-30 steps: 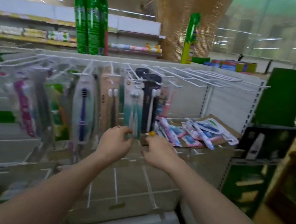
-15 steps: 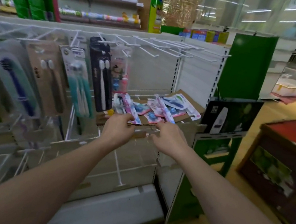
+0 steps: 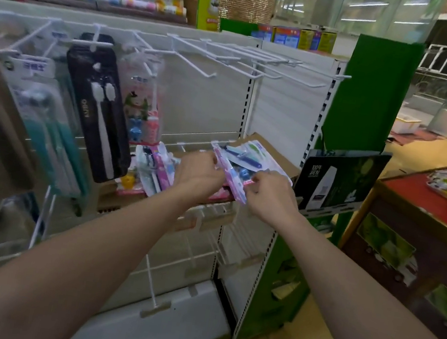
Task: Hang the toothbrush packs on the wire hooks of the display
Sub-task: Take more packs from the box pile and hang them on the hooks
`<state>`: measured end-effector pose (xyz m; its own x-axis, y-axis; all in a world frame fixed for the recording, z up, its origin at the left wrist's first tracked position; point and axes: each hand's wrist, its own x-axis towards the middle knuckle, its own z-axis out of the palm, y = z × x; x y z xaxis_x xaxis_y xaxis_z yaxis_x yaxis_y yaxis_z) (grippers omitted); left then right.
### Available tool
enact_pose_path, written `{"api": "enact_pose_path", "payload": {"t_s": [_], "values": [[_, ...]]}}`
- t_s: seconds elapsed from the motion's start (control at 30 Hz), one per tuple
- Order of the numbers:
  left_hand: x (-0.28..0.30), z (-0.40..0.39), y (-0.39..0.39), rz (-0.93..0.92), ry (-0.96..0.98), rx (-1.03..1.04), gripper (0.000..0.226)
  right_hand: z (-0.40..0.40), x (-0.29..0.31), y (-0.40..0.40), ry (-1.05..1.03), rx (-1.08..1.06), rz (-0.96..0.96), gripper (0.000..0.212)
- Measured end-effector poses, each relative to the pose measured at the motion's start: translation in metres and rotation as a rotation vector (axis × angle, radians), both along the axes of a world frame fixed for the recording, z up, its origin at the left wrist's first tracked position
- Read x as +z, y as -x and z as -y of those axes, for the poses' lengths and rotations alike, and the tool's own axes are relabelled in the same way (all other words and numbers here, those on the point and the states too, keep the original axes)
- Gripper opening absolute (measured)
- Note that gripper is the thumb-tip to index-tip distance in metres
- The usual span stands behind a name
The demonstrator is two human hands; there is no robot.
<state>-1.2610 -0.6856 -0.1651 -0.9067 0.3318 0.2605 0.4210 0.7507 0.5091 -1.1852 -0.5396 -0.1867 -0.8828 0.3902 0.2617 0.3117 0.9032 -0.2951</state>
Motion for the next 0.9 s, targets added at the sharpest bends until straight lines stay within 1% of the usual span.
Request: {"api": "enact_pose_path", "payload": {"t_s": [0.07,0.13,0.27,0.3,0.4,0.43,0.5,0.53,0.6,0.63,0.67,0.77,0.9], "values": [[0.002,-0.012,0.017,0.031,0.031,-0.005,0.02,-0.012,0.003,0.019,-0.009,-0.018,-0.008,0.037],[0.002,-0.02,0.035,0.064,0.044,-0.009,0.012,-0.022,0.006,0.039,-0.029,-0.03,-0.007,0.044],[0.0,-0.034,0.068,0.146,0.091,0.006,0.017,-0.03,0.008,0.075,-0.143,-0.034,0.069,0.046],[-0.002,-0.037,0.076,0.179,0.102,-0.018,0.024,-0.032,0.006,0.083,-0.161,-0.019,0.072,0.046],[-0.006,-0.047,0.096,0.248,0.138,-0.125,0.064,-0.035,-0.001,0.103,-0.18,0.0,0.08,0.047],[-0.009,-0.05,0.102,0.257,0.162,-0.135,0.07,-0.037,-0.003,0.108,-0.178,-0.001,0.094,0.048],[-0.02,-0.059,0.121,0.252,0.204,-0.148,0.074,-0.038,-0.007,0.116,-0.172,-0.008,0.126,0.047],[-0.022,-0.061,0.124,0.258,0.209,-0.126,0.068,-0.039,-0.009,0.118,-0.166,-0.015,0.132,0.045],[-0.018,-0.059,0.121,0.267,0.185,-0.083,0.04,-0.04,-0.011,0.121,-0.134,-0.032,0.11,0.041],[-0.016,-0.059,0.12,0.28,0.149,-0.071,0.026,-0.041,-0.011,0.122,-0.11,-0.046,0.093,0.04],[-0.014,-0.058,0.12,0.297,0.087,-0.054,0.017,-0.042,-0.011,0.122,-0.089,-0.058,0.072,0.039],[-0.014,-0.058,0.123,0.4,-0.121,0.028,0.014,-0.043,-0.01,0.125,-0.028,-0.071,-0.002,0.04],[0.0,-0.057,0.122,0.524,-0.3,0.028,0.012,-0.043,-0.004,0.124,0.005,-0.073,-0.189,0.041]]}}
